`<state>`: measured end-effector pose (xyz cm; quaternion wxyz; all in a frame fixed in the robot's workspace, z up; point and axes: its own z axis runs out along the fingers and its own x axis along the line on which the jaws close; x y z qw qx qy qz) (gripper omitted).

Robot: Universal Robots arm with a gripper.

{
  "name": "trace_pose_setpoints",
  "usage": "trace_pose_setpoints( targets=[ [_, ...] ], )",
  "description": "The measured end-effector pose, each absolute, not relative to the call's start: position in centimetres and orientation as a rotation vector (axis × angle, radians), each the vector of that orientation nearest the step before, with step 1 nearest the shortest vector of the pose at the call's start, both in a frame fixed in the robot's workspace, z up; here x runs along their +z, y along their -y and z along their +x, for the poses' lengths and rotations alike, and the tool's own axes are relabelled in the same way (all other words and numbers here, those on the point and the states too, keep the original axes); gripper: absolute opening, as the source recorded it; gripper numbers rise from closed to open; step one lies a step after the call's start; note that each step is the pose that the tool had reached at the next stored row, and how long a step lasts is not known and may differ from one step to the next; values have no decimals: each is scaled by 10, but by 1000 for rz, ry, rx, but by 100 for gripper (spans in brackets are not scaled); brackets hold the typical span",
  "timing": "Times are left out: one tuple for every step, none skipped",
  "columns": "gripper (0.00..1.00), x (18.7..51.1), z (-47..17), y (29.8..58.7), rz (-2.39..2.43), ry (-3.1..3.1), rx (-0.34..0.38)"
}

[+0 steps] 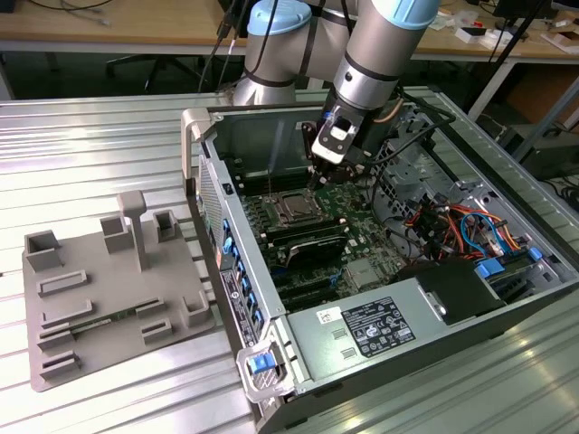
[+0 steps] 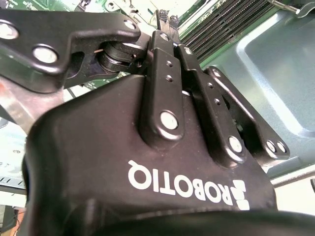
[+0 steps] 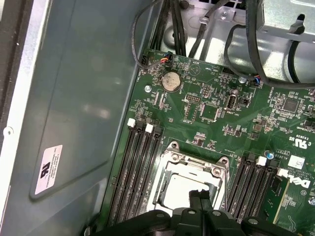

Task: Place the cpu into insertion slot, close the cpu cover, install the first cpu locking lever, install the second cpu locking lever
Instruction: 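Install the first cpu locking lever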

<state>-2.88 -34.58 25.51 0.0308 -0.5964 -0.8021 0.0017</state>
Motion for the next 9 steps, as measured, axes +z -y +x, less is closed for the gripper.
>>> trace_pose_setpoints(
  targets=[
    [11,255,-29,346,-1835,2473,5],
    [11,255,-29,346,-1832,2475,5],
    [11,255,-29,346,-1830,2477,5],
    [11,255,-29,346,-1827,2479,5],
    [11,255,-29,346,-1824,2481,5],
    [11,255,-29,346,-1821,2483,5],
    [11,255,-29,346,-1814,2489,6],
    [11,255,-29,346,-1807,2493,6],
    [11,255,-29,346,-1803,2497,6]
  ],
)
